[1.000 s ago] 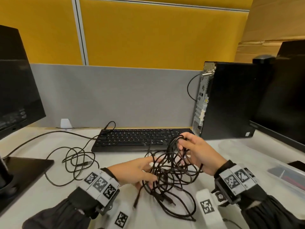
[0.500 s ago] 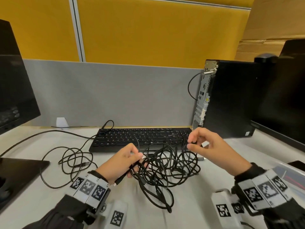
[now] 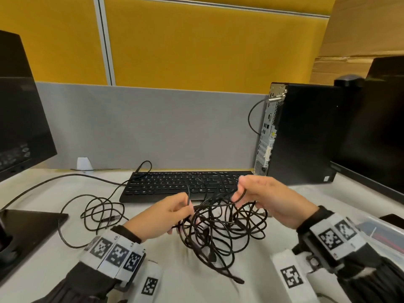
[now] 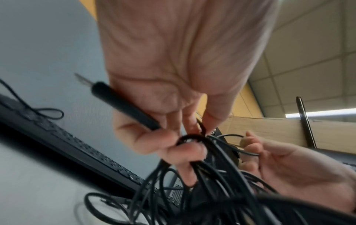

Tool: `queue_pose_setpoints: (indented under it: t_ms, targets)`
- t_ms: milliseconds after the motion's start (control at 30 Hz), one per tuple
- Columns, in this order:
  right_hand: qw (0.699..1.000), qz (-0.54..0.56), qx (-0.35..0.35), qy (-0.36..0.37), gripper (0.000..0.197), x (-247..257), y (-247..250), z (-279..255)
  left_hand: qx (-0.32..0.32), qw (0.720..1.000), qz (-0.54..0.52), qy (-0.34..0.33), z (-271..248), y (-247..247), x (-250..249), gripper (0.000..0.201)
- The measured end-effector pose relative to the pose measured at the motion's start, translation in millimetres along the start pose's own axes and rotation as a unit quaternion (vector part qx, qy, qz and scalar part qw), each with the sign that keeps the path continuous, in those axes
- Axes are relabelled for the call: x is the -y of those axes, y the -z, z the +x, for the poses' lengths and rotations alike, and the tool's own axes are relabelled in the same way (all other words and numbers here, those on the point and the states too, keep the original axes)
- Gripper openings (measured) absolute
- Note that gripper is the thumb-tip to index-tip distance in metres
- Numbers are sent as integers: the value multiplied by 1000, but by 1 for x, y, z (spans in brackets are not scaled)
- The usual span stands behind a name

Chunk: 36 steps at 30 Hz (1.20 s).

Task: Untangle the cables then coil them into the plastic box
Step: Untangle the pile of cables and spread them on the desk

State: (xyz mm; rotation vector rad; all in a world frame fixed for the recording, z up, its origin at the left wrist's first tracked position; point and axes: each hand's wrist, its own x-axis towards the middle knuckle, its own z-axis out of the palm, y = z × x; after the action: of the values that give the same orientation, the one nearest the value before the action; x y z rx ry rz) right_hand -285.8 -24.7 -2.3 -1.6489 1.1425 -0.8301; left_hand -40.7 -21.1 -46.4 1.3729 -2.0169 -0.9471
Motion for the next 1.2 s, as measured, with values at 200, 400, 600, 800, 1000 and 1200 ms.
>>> queue_pose_setpoints:
  t_ms: [200,400,600,800,1000,1200]
  targets:
    - [968,246,-45,12,31,11,14,-3,1,997,74,1,1,8,4,33]
    - [969,212,-124,5,28,24,39,-3,-139,989,3,56,5,25,22,30]
    - [988,55,-136,47,29,28,37,-2,-255,959,101,66,0,30,9,41]
    - [983,29,-132,123,30,37,26,-9,-60,988,123,-77,13,-9,-36,73]
    - [956,-17,-154,247,33,48,29,-32,132,964,231,6,55,-22,-20,47]
    - [919,14,-303,251,26,29,55,-43,124,989,76,25,50,-4,3,21]
